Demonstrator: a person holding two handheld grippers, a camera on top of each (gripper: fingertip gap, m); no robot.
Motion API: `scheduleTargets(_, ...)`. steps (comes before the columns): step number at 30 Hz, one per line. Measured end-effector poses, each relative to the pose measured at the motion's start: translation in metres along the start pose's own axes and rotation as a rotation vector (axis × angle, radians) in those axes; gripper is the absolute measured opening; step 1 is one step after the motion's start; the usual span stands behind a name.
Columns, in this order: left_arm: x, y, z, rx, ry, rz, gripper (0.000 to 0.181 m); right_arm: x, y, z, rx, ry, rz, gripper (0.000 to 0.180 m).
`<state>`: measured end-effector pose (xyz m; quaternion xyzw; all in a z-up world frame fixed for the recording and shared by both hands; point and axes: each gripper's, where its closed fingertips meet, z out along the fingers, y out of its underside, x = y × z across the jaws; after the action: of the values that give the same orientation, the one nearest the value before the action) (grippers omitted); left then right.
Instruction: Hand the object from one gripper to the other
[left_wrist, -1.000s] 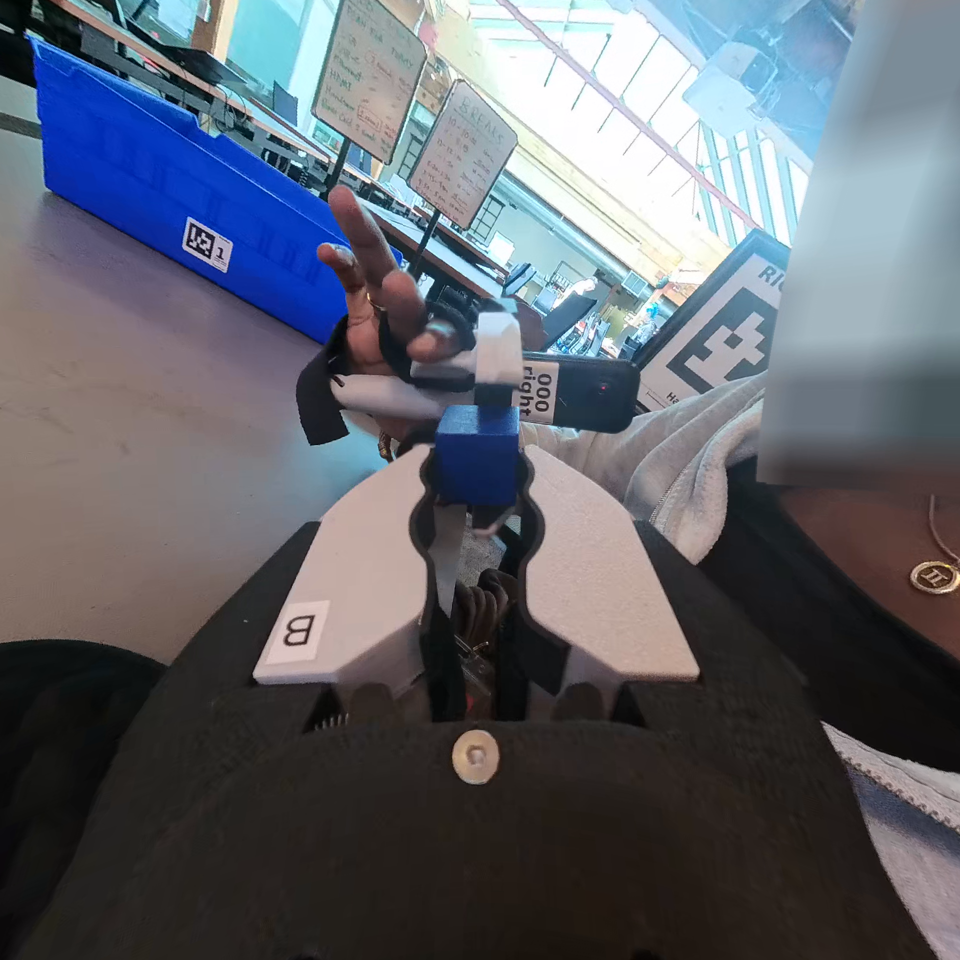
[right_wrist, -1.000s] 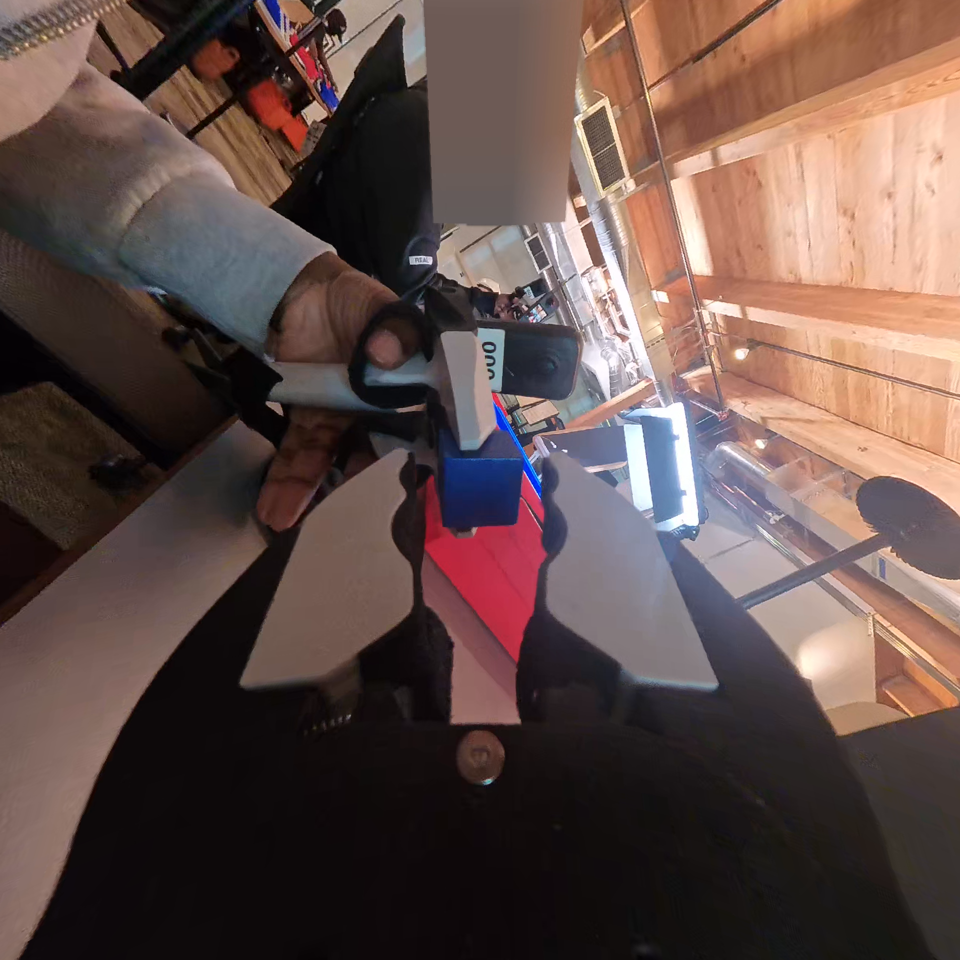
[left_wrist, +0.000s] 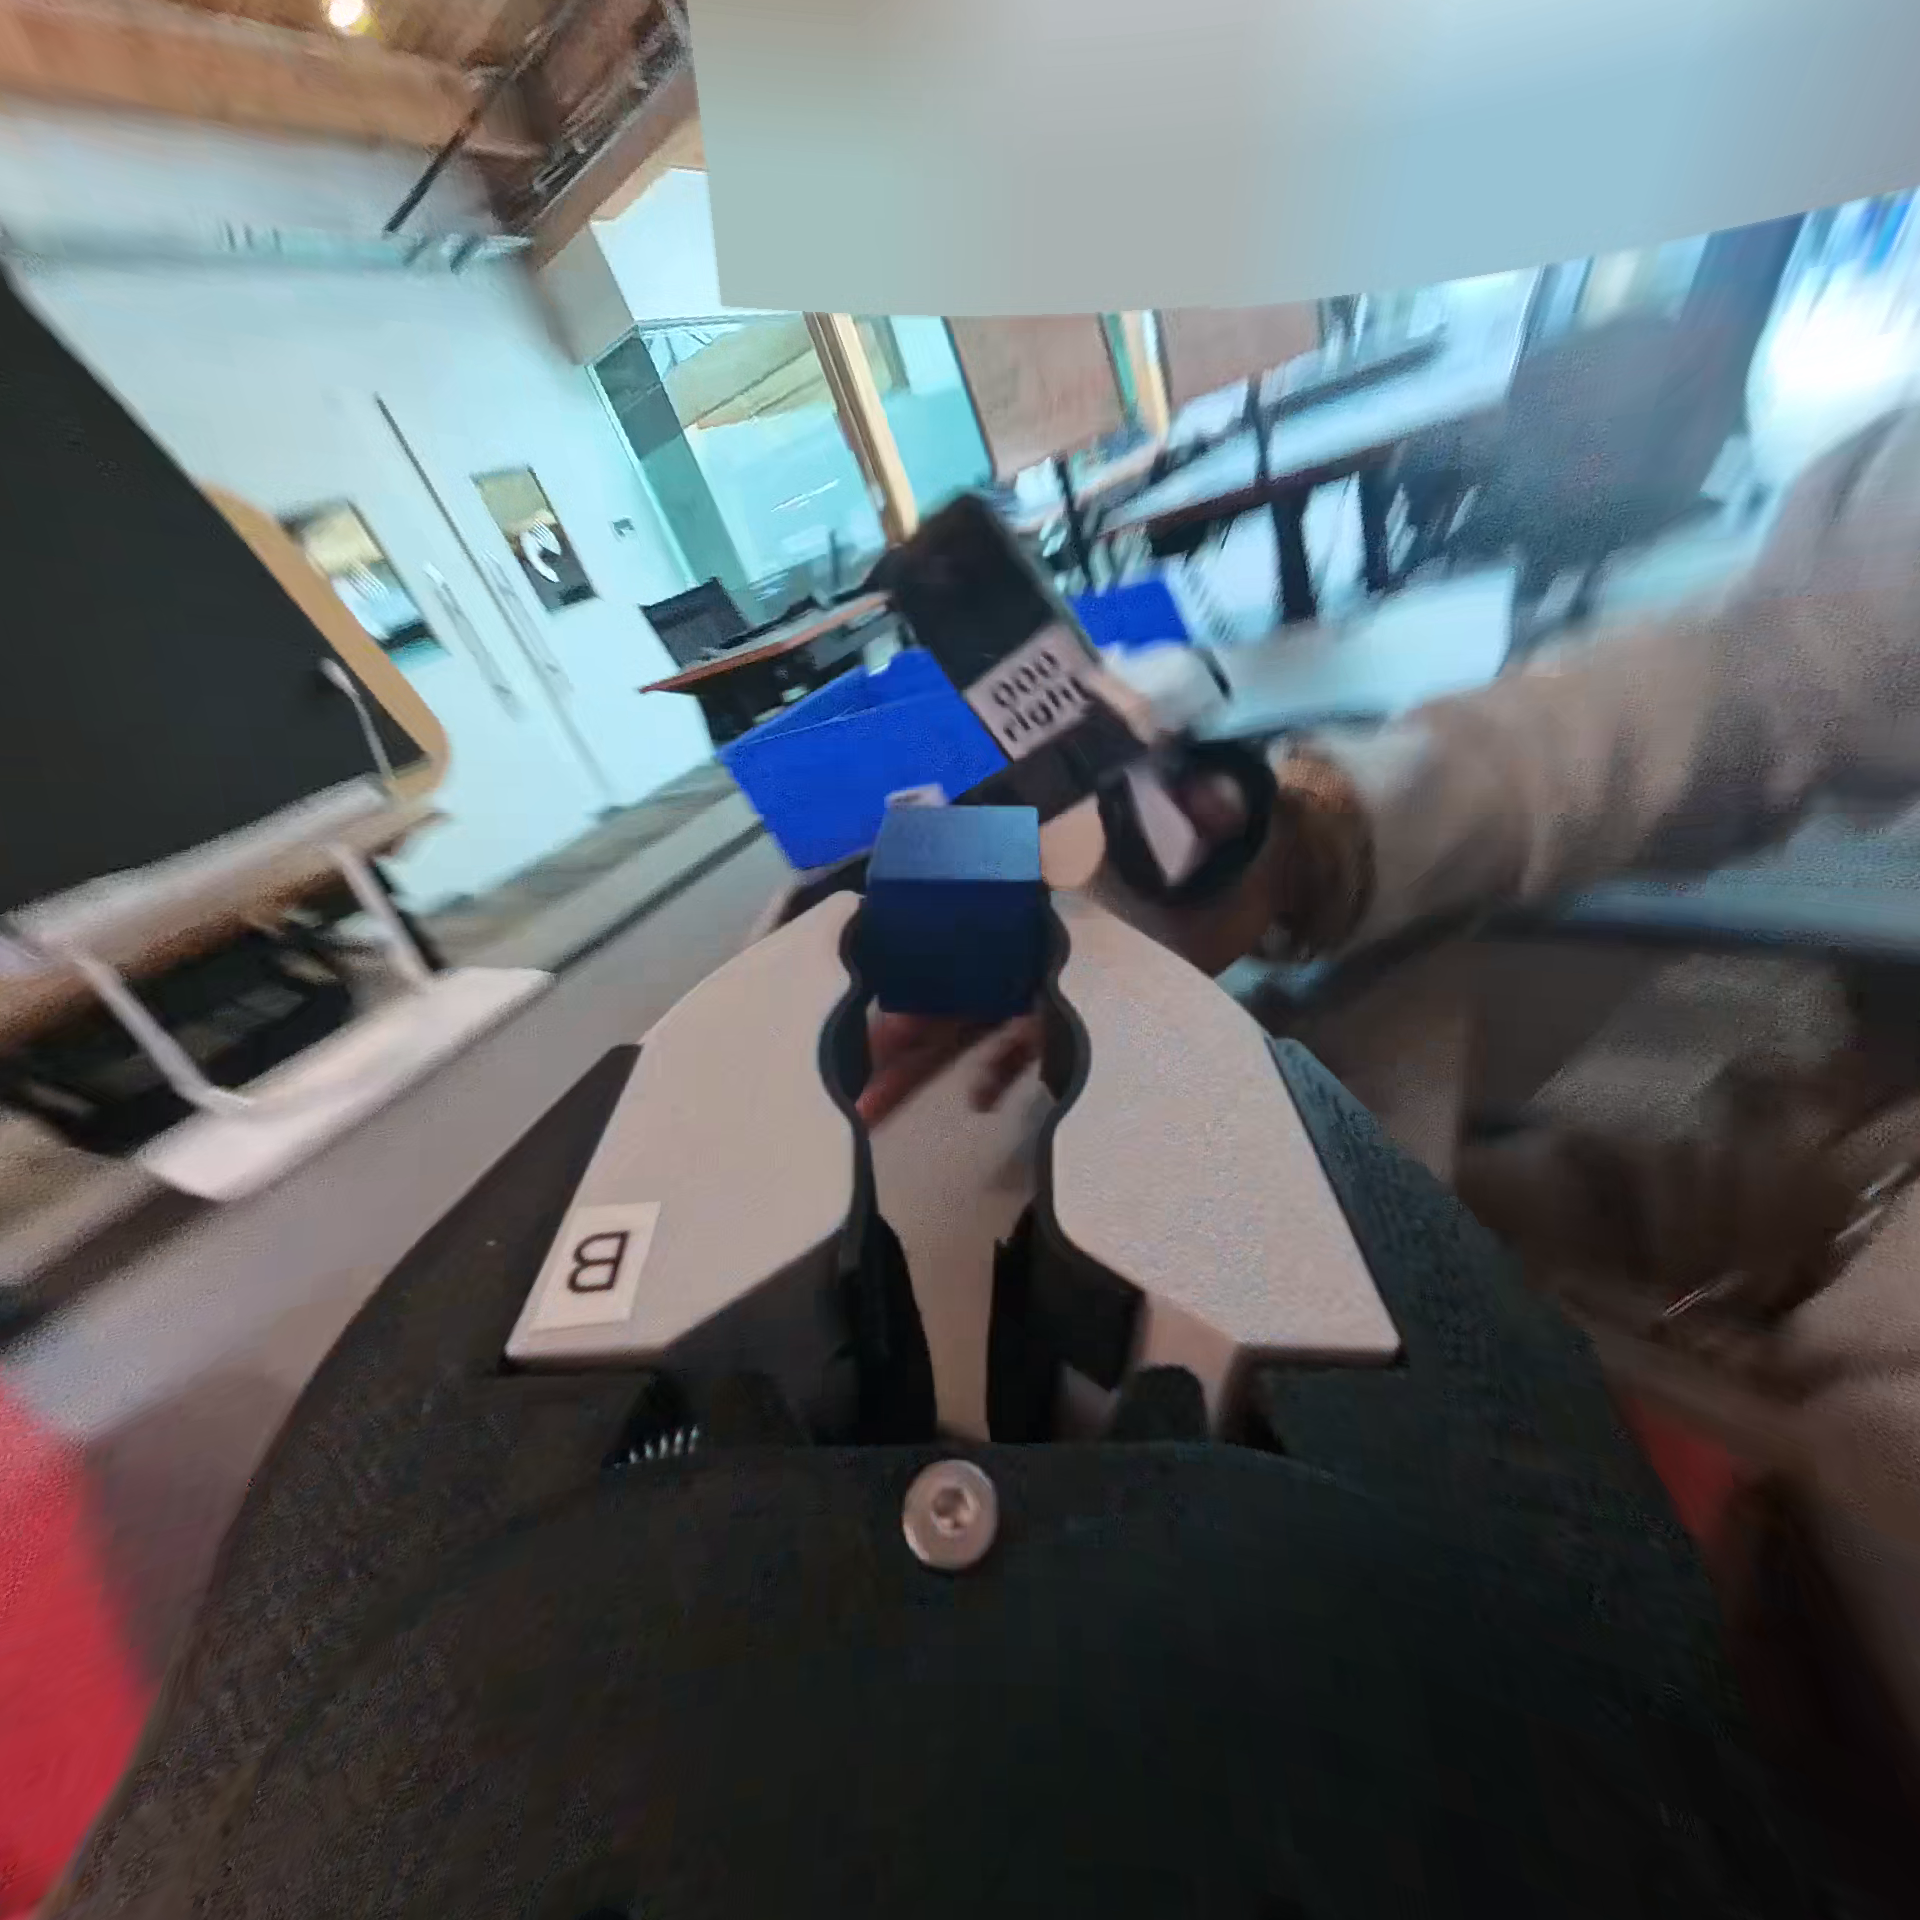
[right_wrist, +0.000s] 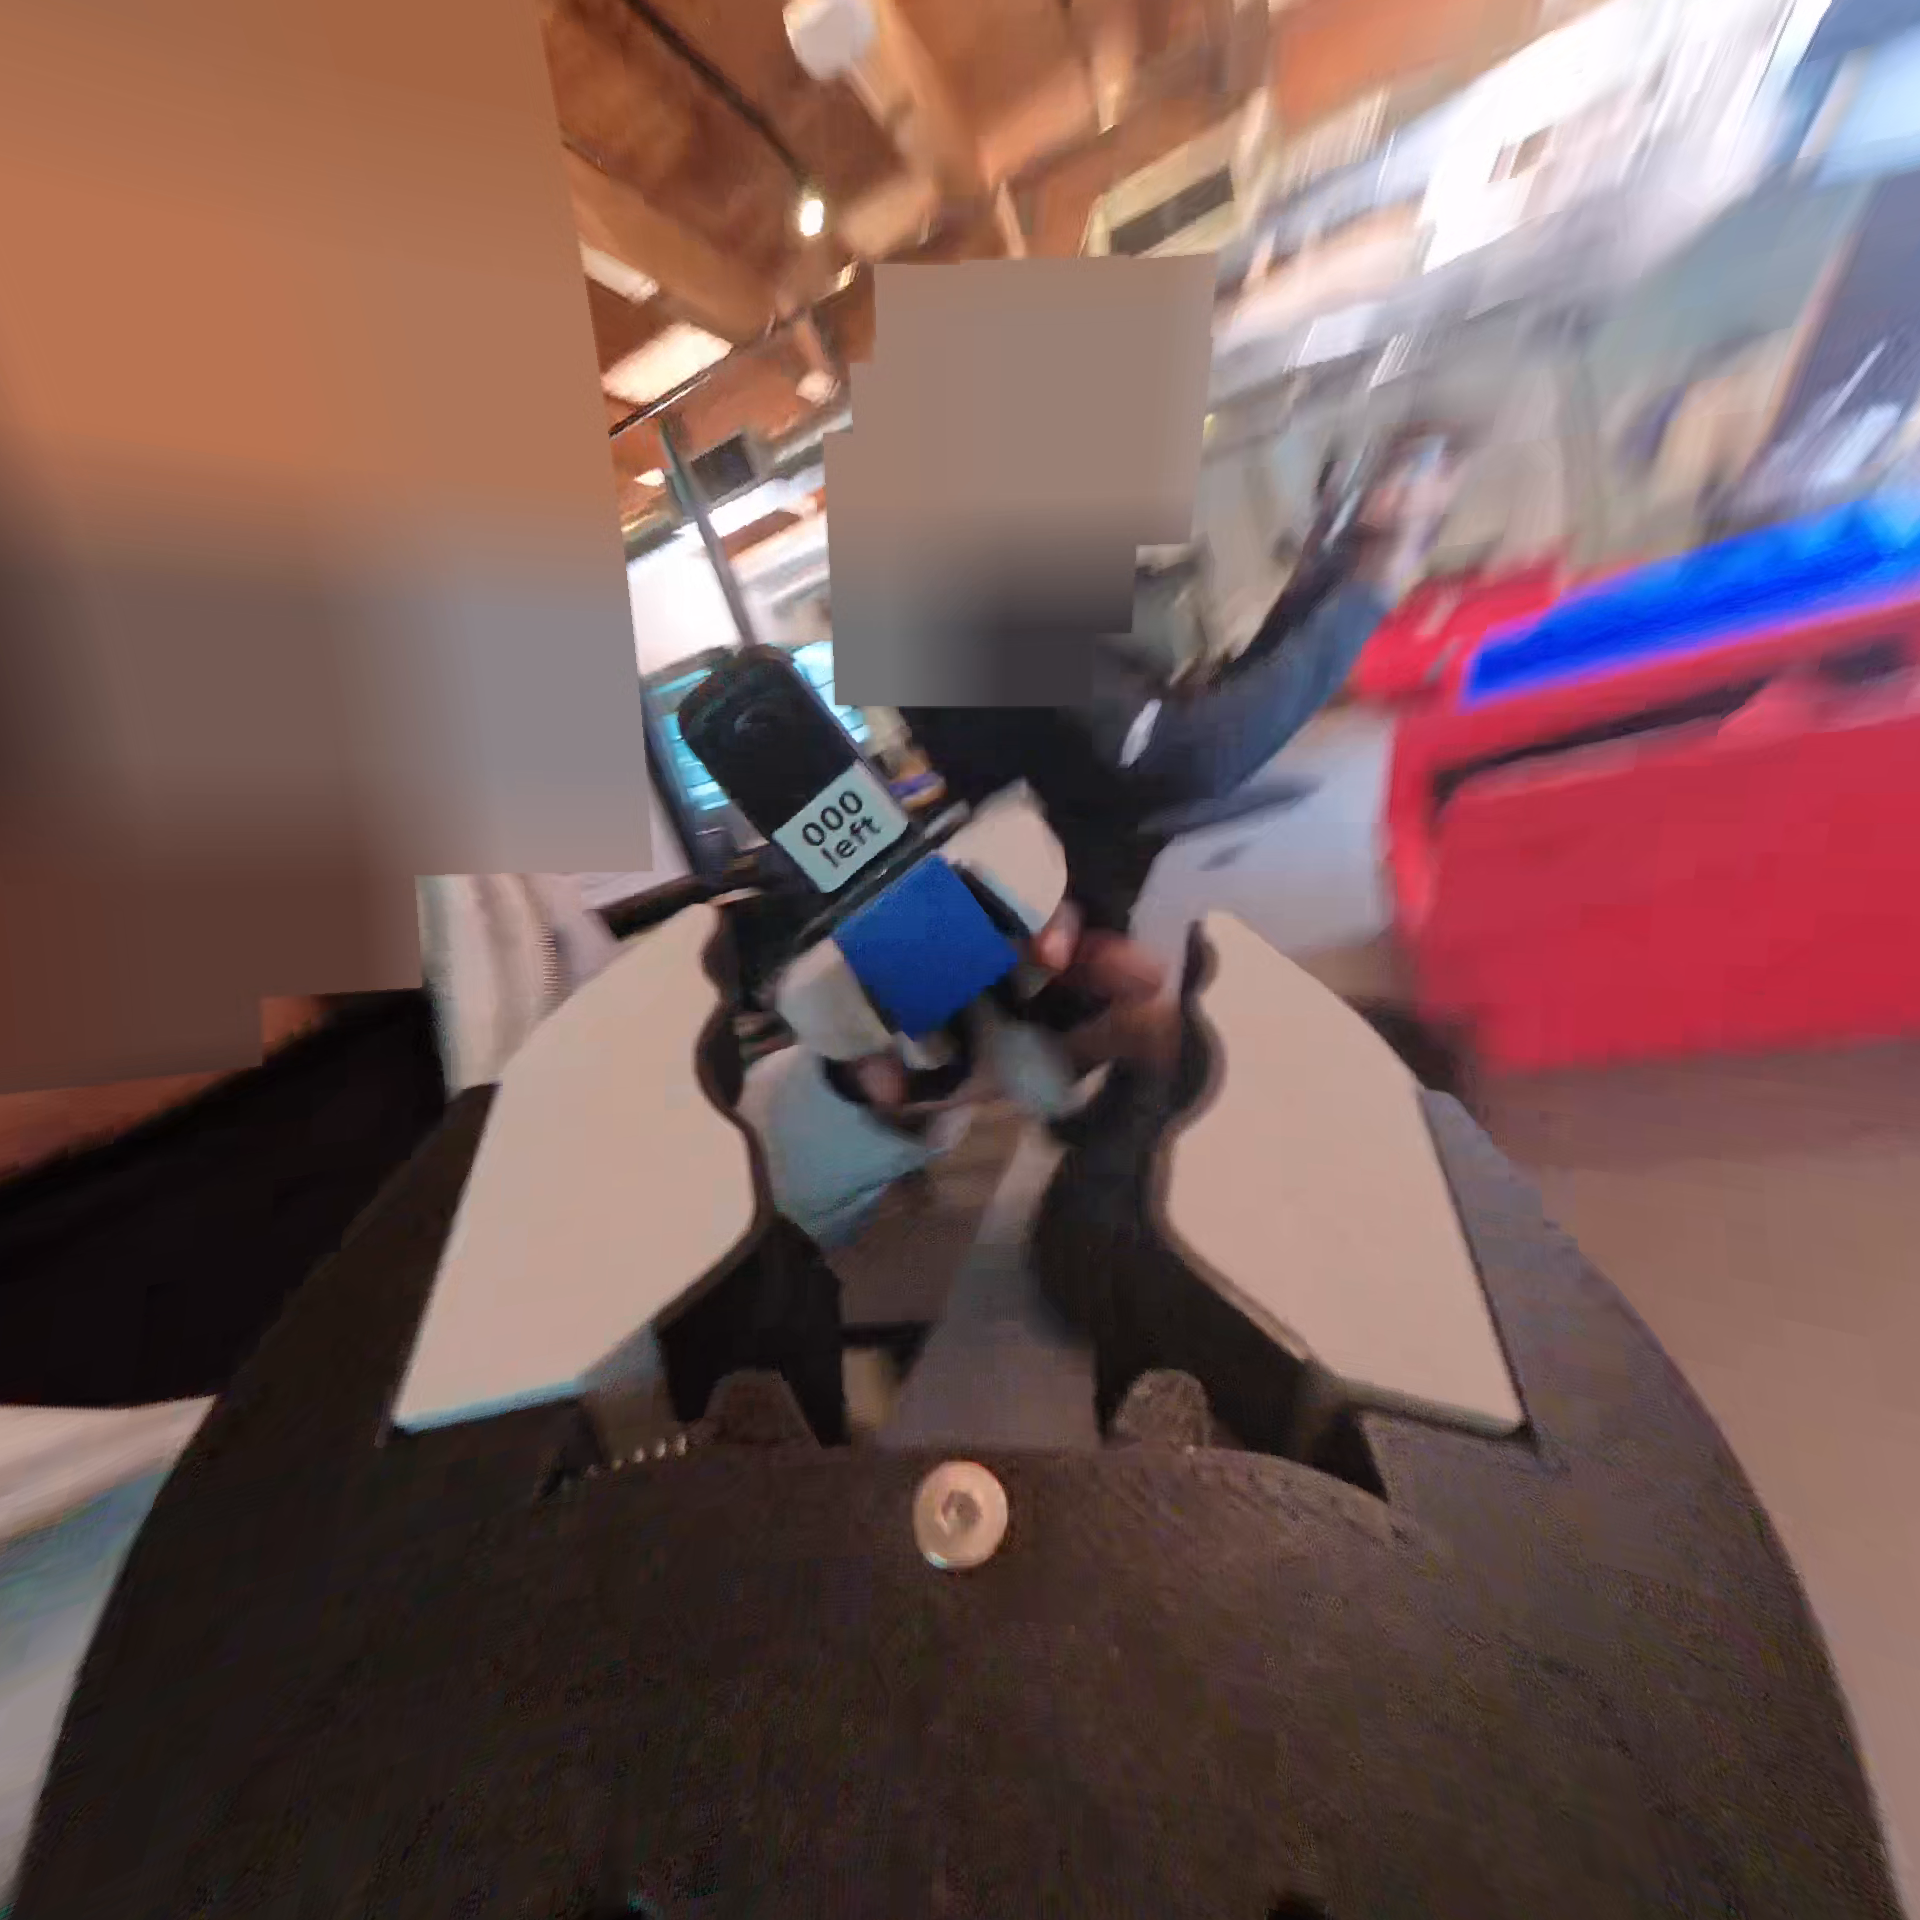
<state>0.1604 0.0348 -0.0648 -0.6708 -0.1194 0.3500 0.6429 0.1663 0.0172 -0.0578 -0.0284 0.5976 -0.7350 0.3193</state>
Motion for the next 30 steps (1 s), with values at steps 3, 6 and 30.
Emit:
scheduleTargets(3,0.002,-0.008,-0.006,0.056,0.151,-0.484,0.028,-0.01,-0.017,-0.005,0.11,0.108,-0.565,0.096)
scheduleTargets(6,0.017,-0.011,-0.011,0.07,0.358,-0.788,0.028,-0.02,0.003,0.001,-0.055,0.152,-1.094,0.089)
scheduleTargets(30,0.002,-0.002,-0.017,0.002,-0.031,0.449,0.079,-0.02,0.018,0.002,-0.168,-0.082,-0.045,0.029)
